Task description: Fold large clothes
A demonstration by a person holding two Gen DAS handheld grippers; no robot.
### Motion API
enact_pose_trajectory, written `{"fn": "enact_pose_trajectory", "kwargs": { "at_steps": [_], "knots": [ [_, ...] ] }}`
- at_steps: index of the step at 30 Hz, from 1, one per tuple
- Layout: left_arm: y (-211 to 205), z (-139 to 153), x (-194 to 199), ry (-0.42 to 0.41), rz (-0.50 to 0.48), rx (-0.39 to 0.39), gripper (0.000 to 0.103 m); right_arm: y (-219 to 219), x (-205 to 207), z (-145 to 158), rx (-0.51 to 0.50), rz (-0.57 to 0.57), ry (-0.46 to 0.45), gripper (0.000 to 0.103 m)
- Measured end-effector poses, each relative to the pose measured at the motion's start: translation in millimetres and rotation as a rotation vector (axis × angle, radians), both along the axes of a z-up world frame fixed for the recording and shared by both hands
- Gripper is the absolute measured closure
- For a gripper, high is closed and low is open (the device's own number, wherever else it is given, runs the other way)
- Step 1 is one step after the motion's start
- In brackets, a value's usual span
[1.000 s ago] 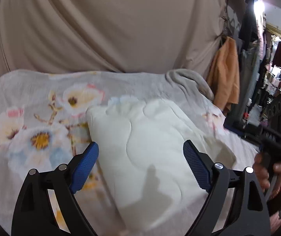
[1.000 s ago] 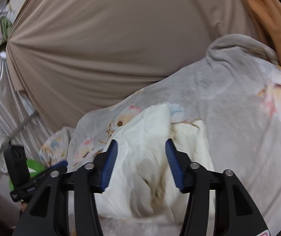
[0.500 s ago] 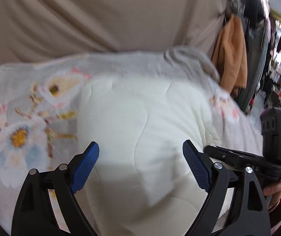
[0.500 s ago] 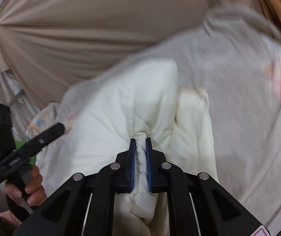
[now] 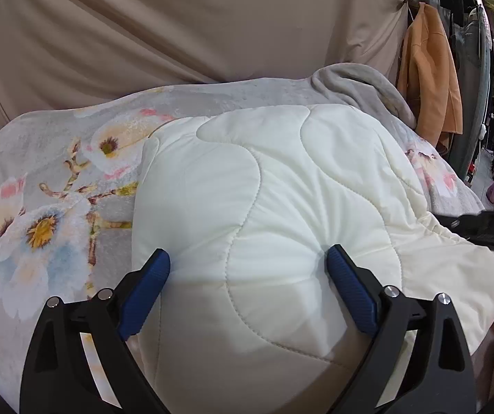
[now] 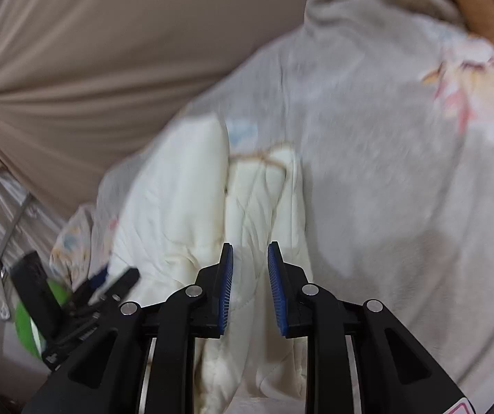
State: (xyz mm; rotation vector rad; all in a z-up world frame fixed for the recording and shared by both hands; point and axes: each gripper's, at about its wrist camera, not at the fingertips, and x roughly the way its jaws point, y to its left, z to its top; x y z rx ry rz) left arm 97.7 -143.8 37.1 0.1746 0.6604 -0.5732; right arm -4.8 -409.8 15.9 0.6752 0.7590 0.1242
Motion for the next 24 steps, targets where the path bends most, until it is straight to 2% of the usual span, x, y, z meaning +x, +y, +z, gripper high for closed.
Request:
{"fn": "enact_pose_trajectory", "kwargs": {
  "at_steps": [1,3,7,8,9,10,12,13,15,17,20,22,24],
  "knots": [
    [0,0,1,0.004,0.002,-0.003,0.013,4,6,-3,-0.011,0.011,0.014,0.088],
    [2,2,2,0.013,0.012,-0.009,0.013,12,10,7,-0.066,0.019,-0.007,0.094],
    [4,3,3,0.019,0.03,-0.029,0.013,26,2,45,-0.176,0.033,-0.13,0.096],
    [3,3,4,0.02,0.033,-0.029,0.013,23,7,40,-0.19,0.026,-0.115,0.097],
    [1,2,4,0.019,0.034,-0.027,0.013,19,18,25,-0.204,0.007,-0.057,0.097],
    [-1,1,4,0.012,0.032,-0.026,0.013,13,31,-2,-0.181,0.02,0.012,0.098],
    [-6,1,1,-0.01,0.029,-0.007,0.012,3,39,-32,-0.068,0.037,0.038,0.099],
    [-8,0,1,-0.012,0.029,0.005,0.012,1,37,-29,-0.071,0.033,0.043,0.098],
    [-8,-3,3,-0.008,0.03,0.007,0.012,2,25,-3,-0.141,0.003,0.026,0.094],
    [-6,-3,4,-0.003,0.03,0.002,0.012,0,6,21,-0.152,-0.054,-0.039,0.083],
    [-6,-3,4,-0.004,0.031,0.001,0.011,5,-15,51,-0.134,-0.042,-0.132,0.079],
    [-5,-2,4,-0.003,0.031,0.002,0.011,17,-10,54,-0.109,0.015,-0.122,0.072],
    [-5,-2,4,-0.002,0.03,0.001,0.011,31,5,38,-0.106,0.069,-0.049,0.072]
  ]
}}
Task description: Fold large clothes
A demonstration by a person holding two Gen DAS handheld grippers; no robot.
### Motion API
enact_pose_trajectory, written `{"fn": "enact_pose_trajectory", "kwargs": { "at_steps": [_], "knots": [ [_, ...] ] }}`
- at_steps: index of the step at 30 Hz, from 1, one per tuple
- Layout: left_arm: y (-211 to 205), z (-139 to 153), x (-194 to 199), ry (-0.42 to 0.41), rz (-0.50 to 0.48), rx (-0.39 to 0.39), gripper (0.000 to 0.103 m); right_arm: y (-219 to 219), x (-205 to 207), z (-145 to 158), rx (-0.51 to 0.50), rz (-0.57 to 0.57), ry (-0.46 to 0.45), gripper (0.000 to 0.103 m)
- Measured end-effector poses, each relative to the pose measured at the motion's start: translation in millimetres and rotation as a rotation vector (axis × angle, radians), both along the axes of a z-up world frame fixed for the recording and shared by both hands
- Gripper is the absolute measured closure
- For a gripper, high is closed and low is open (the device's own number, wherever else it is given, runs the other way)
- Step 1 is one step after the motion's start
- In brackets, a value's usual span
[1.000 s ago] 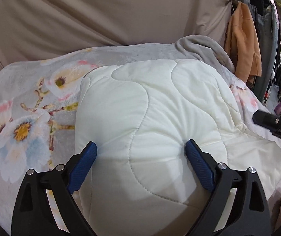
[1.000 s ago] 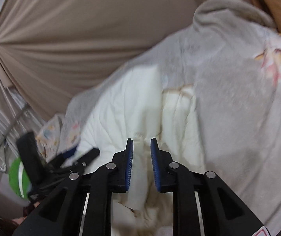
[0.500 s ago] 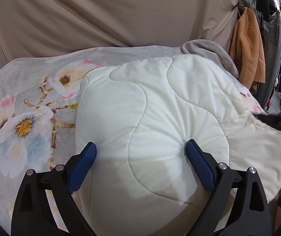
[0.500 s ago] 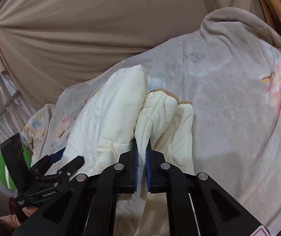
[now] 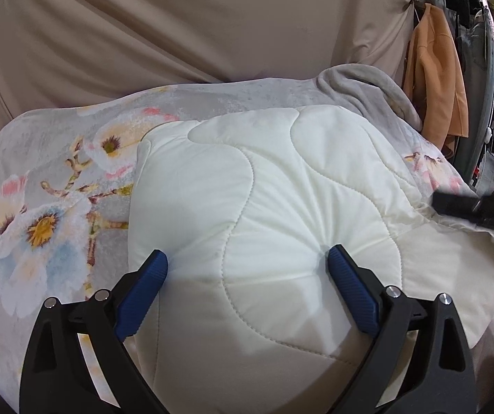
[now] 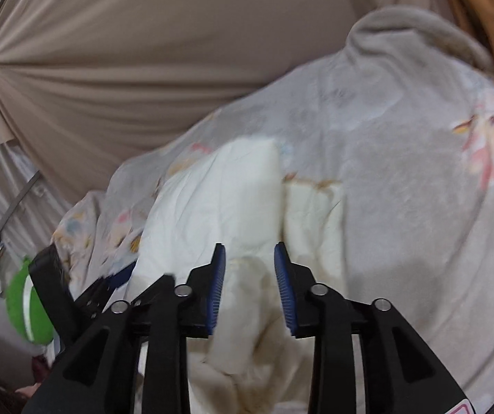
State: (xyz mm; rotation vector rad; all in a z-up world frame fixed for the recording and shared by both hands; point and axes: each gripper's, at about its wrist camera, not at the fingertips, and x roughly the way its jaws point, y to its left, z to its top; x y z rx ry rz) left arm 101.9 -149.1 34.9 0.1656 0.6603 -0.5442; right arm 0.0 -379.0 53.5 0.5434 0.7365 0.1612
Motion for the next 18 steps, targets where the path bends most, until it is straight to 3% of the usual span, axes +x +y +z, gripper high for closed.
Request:
{"fn": "enact_pose_trajectory", "kwargs": {
  "at_steps": [1,4,6,7,10,12,15,18],
  "knots": [
    [-1,0,-1,0.001,0.0,0.002,0.012,7,5,-8,-0.018,0.006,0.025,0.091],
    [1,4,-4,0.003,-0.006,-0.009,0.012,13,-8,-1,-0.021,-0.018,-0.042,0.096],
    [5,9,-8,0.02,-0.031,-0.046,0.012,7,-26,12,-0.022,-0.058,-0.114,0.097],
    [5,10,-11,0.019,-0.038,-0.05,0.012,4,-29,10,-0.033,-0.073,-0.108,0.098],
    [-7,1,-15,-0.011,-0.049,0.004,0.01,3,-10,-32,-0.052,-0.072,-0.005,0.099],
    [-13,-6,-14,-0.023,-0.034,0.039,0.009,6,-6,-48,-0.054,-0.074,0.01,0.099],
    [-11,-7,-11,-0.01,-0.023,0.042,0.008,14,-5,-36,-0.126,-0.061,0.024,0.096],
    [-8,-5,-9,0.004,-0.015,0.036,0.008,6,-20,-14,-0.069,-0.078,-0.014,0.087]
  ]
}}
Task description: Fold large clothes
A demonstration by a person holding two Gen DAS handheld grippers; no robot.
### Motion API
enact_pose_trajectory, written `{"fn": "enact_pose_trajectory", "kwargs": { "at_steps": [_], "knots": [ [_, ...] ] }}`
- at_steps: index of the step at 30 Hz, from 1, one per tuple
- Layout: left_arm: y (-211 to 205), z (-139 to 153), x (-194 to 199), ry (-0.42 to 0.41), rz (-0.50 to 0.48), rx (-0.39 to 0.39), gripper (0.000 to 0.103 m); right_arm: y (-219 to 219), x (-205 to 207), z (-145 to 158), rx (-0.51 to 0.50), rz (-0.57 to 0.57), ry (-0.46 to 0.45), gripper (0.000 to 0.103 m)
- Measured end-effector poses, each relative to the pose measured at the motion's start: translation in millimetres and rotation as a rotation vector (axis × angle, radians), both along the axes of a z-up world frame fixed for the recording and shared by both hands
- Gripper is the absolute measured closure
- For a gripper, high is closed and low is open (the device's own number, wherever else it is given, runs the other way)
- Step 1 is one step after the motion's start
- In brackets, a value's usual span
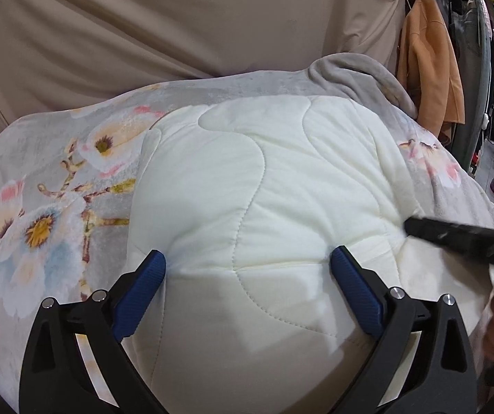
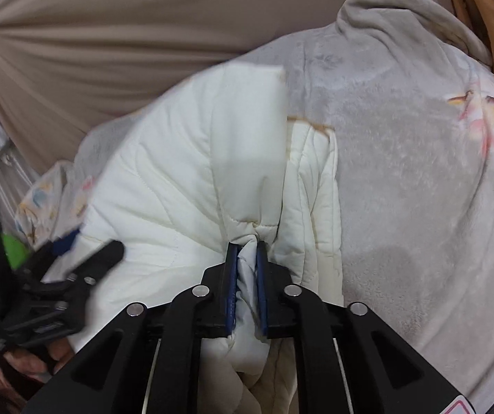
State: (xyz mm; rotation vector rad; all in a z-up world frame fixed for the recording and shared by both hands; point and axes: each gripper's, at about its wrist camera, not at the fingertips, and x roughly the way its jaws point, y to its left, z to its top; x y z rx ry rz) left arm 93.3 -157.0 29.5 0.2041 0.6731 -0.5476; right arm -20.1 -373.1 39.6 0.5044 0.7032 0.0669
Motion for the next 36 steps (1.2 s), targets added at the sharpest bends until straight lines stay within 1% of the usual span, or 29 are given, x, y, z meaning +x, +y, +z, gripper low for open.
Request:
{"fn": "enact_pose_trajectory", "kwargs": {
  "at_steps": [2,3,4,5,7,8,9,11,15,17,19,22,24,25,27,28,31,33,34,35,36],
  "knots": [
    [1,1,1,0.007,0.006,-0.005,0.008,-12,-14,16,0.027,-0.033,-0.057,0.086],
    [1,1,2,0.007,0.007,-0.006,0.008,-18,-18,20,0.03,-0.049,-0.063,0.082],
    [2,1,2,0.006,0.006,-0.005,0.008,-23,-19,20,0.029,-0.06,-0.057,0.073],
    [2,2,2,0.007,0.008,-0.005,0.008,-27,-15,17,0.022,-0.071,-0.025,0.07],
    [2,2,2,0.009,0.008,-0.005,0.008,-30,-5,2,0.015,-0.08,0.058,0.068],
    [2,2,2,0.009,0.008,-0.005,0.008,-28,2,-10,0.043,-0.055,0.101,0.068],
    [2,2,2,0.009,0.009,-0.003,0.008,-27,6,-18,0.076,-0.044,0.117,0.066],
    [3,3,2,0.011,0.01,-0.004,0.008,-24,8,-22,0.09,-0.041,0.117,0.064],
    [3,3,4,0.022,0.019,-0.012,0.008,-22,11,-17,0.061,-0.039,0.124,0.062],
    [3,4,4,0.023,0.02,-0.015,0.008,-26,15,-21,0.057,-0.046,0.136,0.058],
    [4,4,4,0.025,0.017,-0.017,0.008,-32,19,-27,0.051,-0.069,0.148,0.048],
    [5,4,4,0.033,0.017,-0.031,0.007,-37,21,-38,0.125,-0.042,0.158,0.047],
    [7,6,3,0.04,0.014,-0.047,0.007,-33,19,-33,0.104,-0.039,0.148,0.049],
    [10,8,3,0.048,0.011,-0.065,0.007,-32,16,-29,0.09,-0.051,0.137,0.054],
    [17,13,4,0.063,0.009,-0.091,0.008,-31,3,-13,0.065,-0.097,0.075,0.056],
    [20,15,4,0.072,0.01,-0.1,0.009,-28,-4,-1,0.052,-0.095,0.035,0.056],
    [34,23,2,0.092,0.007,-0.144,0.009,-13,-16,28,0.05,-0.018,-0.059,0.056],
    [42,31,-3,0.083,0.004,-0.173,0.009,-1,-14,33,0.03,0.041,-0.055,0.055],
    [45,36,-5,0.072,0.004,-0.183,0.009,7,-10,31,0.019,0.07,-0.038,0.059],
    [47,41,-9,0.056,0.004,-0.19,0.009,16,-5,25,0.004,0.101,-0.008,0.071],
    [49,46,-12,0.045,0.004,-0.193,0.009,21,-2,20,-0.003,0.109,0.007,0.092]
  ]
}}
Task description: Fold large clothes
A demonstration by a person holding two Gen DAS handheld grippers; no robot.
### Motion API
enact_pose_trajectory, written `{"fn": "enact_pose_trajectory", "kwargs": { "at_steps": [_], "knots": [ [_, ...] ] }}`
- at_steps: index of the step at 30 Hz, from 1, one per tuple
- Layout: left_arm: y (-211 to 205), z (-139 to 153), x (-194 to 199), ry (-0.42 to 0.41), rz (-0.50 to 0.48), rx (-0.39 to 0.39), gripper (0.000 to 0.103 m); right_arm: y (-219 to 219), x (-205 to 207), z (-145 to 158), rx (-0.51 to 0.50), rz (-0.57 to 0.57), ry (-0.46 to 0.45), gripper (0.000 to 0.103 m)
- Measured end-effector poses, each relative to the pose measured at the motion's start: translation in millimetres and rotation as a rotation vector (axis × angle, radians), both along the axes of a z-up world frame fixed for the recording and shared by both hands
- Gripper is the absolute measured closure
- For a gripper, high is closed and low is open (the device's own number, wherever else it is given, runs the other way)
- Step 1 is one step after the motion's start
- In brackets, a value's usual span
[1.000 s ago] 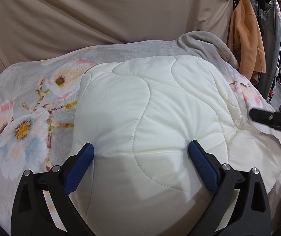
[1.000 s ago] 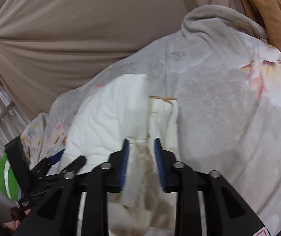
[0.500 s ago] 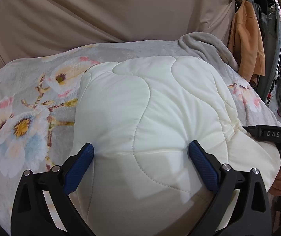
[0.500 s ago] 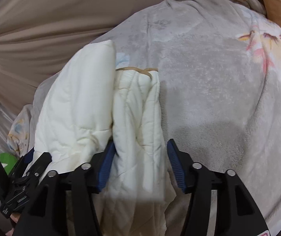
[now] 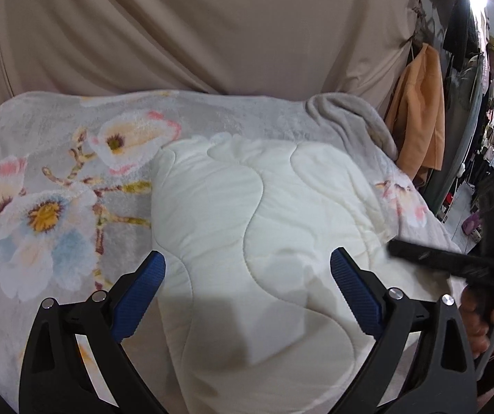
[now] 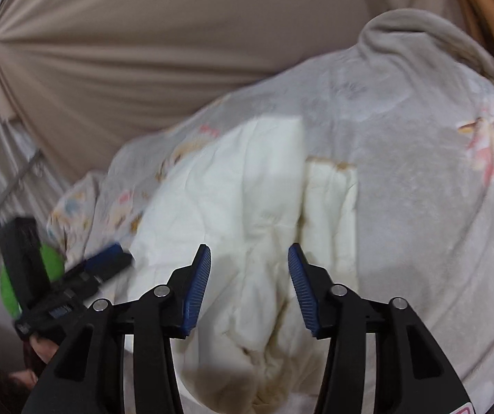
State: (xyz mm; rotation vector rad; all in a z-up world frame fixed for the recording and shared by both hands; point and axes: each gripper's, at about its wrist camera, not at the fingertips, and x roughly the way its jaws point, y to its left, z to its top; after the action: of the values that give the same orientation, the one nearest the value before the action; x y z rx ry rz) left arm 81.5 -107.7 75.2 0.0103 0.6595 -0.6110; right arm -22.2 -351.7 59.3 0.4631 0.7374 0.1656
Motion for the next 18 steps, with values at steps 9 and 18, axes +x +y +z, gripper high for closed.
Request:
{"fn": "enact_pose_trajectory", "kwargs": {
  "at_steps": [9,18],
  "knots": [
    [-11,-25,-4,0.023,-0.044,0.097,0.009,-11,-7,-47,-0.031,-0.09,0.04,0.093],
    [30,-18,13,0.142,-0.002,-0.04,0.009,-58,-29,-9,0.044,-0.223,-0.024,0.062]
  ]
}}
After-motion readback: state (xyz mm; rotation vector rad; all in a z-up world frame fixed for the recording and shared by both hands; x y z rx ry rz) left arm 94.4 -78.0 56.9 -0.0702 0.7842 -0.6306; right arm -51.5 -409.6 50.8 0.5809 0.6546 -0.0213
